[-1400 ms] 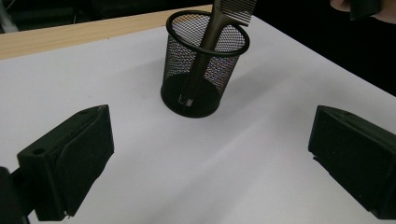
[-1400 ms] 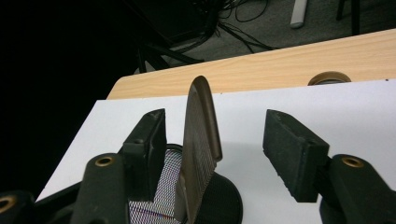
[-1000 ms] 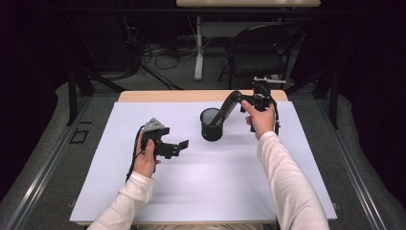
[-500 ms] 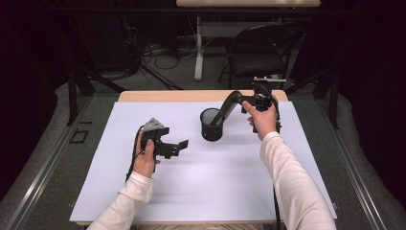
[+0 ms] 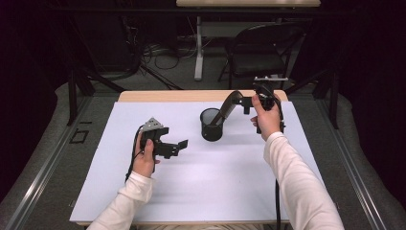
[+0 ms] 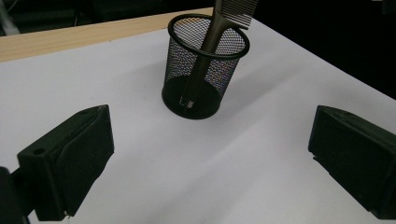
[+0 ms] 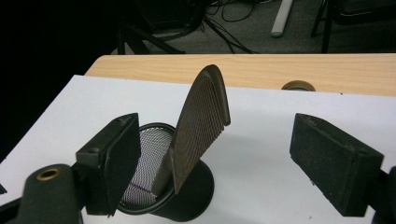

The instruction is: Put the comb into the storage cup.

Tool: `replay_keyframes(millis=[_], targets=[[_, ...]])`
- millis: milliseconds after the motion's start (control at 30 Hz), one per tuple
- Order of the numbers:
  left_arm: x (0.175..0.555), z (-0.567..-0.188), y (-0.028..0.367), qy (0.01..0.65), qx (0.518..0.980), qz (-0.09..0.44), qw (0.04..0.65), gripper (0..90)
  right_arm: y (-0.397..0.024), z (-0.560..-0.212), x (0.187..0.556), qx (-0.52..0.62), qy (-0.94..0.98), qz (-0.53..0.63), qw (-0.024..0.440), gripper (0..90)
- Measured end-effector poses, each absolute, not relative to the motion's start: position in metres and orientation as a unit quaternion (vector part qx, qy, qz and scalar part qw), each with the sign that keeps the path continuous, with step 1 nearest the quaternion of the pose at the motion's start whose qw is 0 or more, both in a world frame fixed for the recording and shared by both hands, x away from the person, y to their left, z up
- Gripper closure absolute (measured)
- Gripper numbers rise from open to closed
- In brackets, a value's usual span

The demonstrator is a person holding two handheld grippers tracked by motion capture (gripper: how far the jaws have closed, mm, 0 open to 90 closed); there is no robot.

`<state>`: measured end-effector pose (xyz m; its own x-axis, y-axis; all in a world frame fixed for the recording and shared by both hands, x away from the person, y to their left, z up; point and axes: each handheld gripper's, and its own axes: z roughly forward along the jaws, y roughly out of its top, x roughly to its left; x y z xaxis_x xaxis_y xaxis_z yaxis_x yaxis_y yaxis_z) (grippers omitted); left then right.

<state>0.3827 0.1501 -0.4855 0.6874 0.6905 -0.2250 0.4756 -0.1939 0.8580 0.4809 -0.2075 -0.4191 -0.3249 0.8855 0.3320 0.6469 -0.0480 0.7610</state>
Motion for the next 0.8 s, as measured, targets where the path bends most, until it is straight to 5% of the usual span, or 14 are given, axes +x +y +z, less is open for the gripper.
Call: replay_keyframes(millis=[800], targets=[[0.382, -0.482, 0.153, 0.379, 0.766, 0.102, 0.51, 0.5, -0.2, -0.4, 0.459, 0.525, 0.725, 0.406, 0.185, 11.2]])
